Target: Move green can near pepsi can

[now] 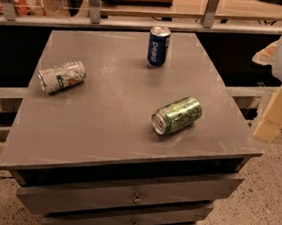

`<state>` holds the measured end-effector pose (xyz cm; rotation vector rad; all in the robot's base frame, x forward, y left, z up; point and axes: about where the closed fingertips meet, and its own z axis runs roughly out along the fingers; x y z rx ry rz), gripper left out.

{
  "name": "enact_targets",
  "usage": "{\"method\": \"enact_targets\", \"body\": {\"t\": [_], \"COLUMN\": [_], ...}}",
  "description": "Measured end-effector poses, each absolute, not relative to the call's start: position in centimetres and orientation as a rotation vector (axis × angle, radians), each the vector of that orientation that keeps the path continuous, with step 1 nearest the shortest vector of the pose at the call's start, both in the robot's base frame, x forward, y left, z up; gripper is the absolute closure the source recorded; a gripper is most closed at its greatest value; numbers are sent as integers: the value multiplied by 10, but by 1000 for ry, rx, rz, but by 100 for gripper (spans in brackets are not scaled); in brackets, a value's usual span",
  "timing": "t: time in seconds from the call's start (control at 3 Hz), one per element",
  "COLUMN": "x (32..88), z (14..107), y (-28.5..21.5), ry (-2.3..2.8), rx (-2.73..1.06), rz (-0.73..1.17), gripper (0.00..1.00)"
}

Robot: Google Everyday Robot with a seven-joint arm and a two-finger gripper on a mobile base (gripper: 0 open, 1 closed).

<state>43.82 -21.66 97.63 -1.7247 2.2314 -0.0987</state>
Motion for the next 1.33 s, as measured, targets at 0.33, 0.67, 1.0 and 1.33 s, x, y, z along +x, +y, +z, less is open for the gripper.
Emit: {"method": "enact_targets", "body": {"t": [0.33,0.67,1.0,1.33], "x": [439,445,467,493], "z": [976,968,957,943], "y": [-214,-204,-189,-169], "ry": [2223,2136,1973,1792], "rx": [-1732,-1826,-1945,-2078], "rz": [-99,-44,56,124], "gripper": [0,0,0,0]}}
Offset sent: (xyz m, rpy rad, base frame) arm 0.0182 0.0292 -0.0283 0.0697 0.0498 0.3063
